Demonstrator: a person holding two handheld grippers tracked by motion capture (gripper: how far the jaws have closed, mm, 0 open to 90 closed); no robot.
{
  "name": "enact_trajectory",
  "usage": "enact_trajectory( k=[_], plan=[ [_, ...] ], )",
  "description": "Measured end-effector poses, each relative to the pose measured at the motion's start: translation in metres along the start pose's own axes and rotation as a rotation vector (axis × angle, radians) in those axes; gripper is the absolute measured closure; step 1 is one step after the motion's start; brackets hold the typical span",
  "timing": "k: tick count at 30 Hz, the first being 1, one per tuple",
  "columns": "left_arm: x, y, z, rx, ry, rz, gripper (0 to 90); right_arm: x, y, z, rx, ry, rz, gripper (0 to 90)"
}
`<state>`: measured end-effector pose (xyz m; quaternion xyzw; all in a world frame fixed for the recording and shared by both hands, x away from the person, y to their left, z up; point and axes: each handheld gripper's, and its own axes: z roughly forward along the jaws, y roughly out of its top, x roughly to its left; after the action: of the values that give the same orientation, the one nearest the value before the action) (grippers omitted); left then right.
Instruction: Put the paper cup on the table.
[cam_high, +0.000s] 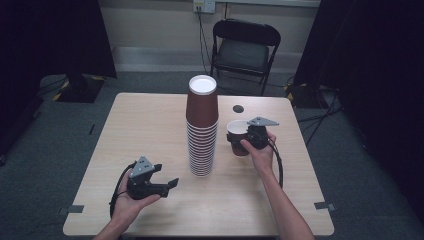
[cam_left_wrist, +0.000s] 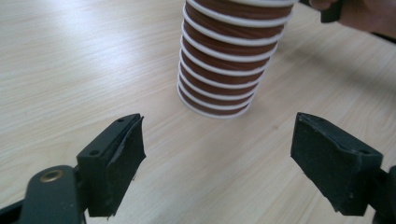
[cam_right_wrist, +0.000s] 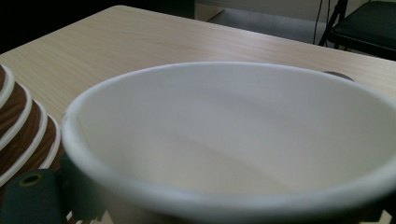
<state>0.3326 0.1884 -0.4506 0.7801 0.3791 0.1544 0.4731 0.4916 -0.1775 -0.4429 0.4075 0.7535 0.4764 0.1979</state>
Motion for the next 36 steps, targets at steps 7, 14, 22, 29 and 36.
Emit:
enact_trajectory(
  k=[7,14,22,29,36],
  plan=[
    [-0.002,0.000,-0.003,-0.014,-0.005,0.002,18.1,-0.002,-0.004,0.008,-0.010,-0.009,0.026,10.0],
    [0.001,-0.001,-0.002,-0.004,0.011,-0.018,18.2,0.002,-0.012,0.016,-0.024,-0.028,0.030,9.9],
    [0.002,-0.002,-0.002,-0.003,0.011,-0.017,19.0,0.000,-0.022,0.008,-0.042,-0.011,0.054,9.9],
    [0.002,-0.001,0.000,0.001,0.014,-0.018,19.1,0.004,-0.030,-0.002,-0.029,-0.025,0.037,9.8],
    [0.002,-0.001,-0.001,-0.003,0.011,-0.015,19.1,0.006,-0.034,-0.005,-0.016,-0.029,0.033,9.4]
  ],
)
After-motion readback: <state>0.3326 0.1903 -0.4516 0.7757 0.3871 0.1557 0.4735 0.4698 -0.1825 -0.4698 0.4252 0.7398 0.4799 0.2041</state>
